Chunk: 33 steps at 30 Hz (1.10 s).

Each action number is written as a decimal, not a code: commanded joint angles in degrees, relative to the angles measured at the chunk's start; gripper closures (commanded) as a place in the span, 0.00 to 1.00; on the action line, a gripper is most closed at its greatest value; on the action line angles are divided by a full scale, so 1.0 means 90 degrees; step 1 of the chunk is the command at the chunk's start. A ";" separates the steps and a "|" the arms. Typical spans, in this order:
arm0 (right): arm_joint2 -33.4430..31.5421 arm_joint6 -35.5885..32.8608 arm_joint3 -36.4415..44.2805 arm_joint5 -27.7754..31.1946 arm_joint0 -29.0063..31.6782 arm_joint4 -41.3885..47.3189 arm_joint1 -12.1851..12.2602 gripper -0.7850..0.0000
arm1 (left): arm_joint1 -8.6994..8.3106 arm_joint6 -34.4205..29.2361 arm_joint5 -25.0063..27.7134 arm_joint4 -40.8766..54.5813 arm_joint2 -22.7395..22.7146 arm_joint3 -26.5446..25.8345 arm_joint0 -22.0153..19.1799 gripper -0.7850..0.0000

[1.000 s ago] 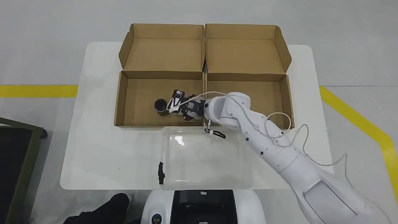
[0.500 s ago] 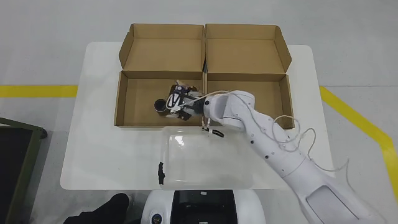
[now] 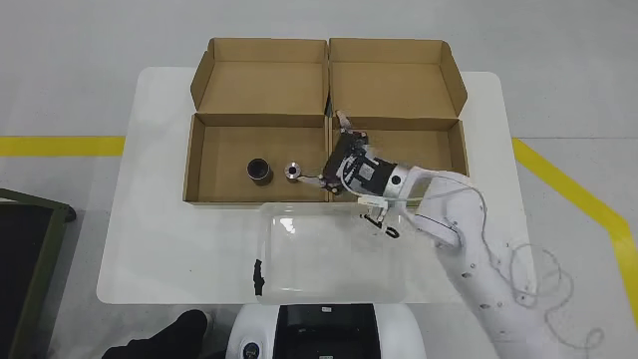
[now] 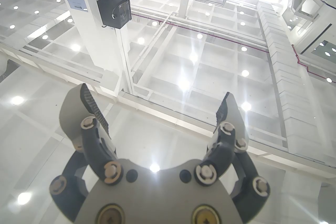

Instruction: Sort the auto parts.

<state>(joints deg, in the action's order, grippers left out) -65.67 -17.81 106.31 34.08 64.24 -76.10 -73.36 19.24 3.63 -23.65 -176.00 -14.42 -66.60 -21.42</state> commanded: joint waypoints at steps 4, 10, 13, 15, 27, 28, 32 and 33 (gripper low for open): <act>-0.0994 0.0676 0.0375 -0.0004 0.0953 -0.0149 0.0171 0.00 | 0.0000 0.0000 0.0000 0.0000 0.0000 0.0000 0.0000 0.00; -0.1922 0.1350 0.0542 -0.0021 0.1801 -0.0282 0.0309 0.00 | 0.0000 0.0000 0.0000 0.0000 0.0000 0.0000 0.0000 0.00; -0.2372 0.1600 0.0645 0.0021 0.2191 -0.0265 0.0367 0.00 | 0.0000 0.0000 0.0000 0.0000 0.0000 0.0000 0.0000 0.00; -0.2669 0.1752 0.0709 0.0022 0.2441 -0.0263 0.0400 0.00 | 0.0000 0.0000 0.0000 0.0000 0.0000 0.0000 0.0000 0.00; -0.3648 0.2498 0.0823 -0.0065 0.3455 -0.0316 0.0505 0.00 | 0.0000 0.0000 0.0000 0.0000 0.0000 0.0000 0.0000 0.00; -0.3700 0.2559 0.0828 -0.0062 0.3530 -0.0327 0.0511 0.00 | 0.0000 0.0000 0.0000 0.0000 0.0000 0.0000 0.0000 0.00; -0.3896 0.2824 0.0848 -0.0189 0.3783 -0.0365 0.0524 0.00 | 0.0000 0.0000 0.0000 0.0000 0.0000 0.0000 0.0000 0.00; -0.3920 0.2881 0.0848 -0.0221 0.3841 -0.0368 0.0525 0.00 | 0.0000 0.0000 0.0000 0.0000 0.0000 0.0000 0.0000 0.00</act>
<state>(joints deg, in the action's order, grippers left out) -100.75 7.70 113.94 32.35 98.40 -79.40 -68.64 19.24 3.63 -23.65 -176.00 -14.42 -66.60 -21.42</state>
